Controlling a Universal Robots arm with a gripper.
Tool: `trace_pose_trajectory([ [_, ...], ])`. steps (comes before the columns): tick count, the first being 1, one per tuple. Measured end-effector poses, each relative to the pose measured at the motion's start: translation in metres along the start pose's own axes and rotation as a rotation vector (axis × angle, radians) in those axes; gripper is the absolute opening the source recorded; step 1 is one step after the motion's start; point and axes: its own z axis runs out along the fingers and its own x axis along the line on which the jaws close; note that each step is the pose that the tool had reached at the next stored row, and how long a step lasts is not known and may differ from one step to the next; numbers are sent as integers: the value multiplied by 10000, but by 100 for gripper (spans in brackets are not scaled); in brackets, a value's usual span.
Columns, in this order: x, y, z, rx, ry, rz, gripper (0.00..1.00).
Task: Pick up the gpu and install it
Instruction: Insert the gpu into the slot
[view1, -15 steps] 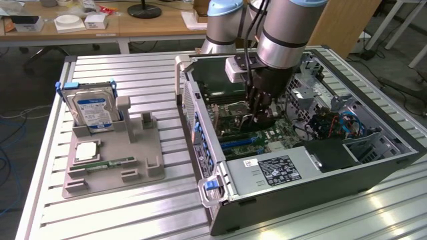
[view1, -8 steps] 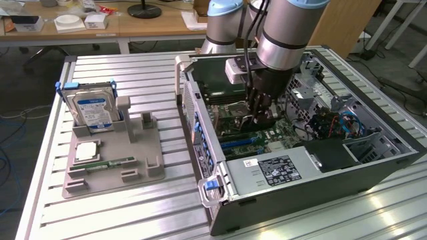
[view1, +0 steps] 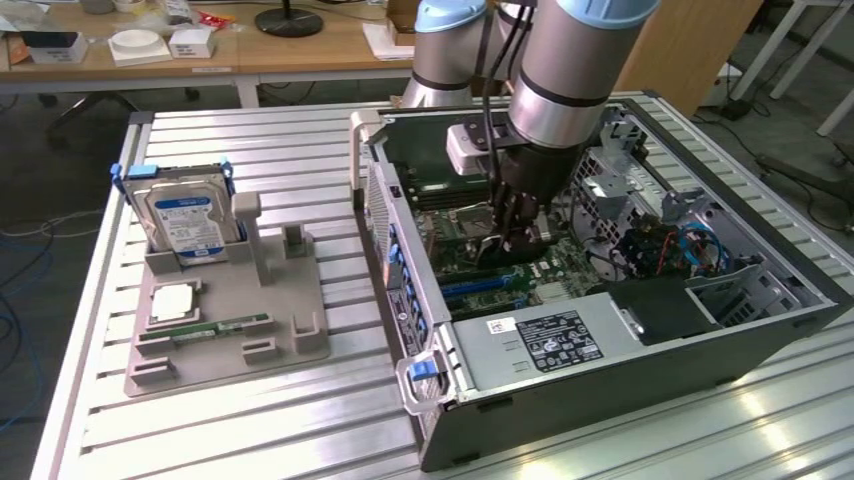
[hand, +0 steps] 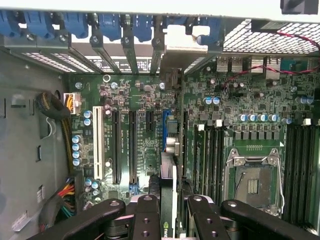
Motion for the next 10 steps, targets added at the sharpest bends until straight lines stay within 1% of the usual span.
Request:
trace_pose_trajectory([
  [10, 16, 23, 47, 2, -1, 19, 26],
])
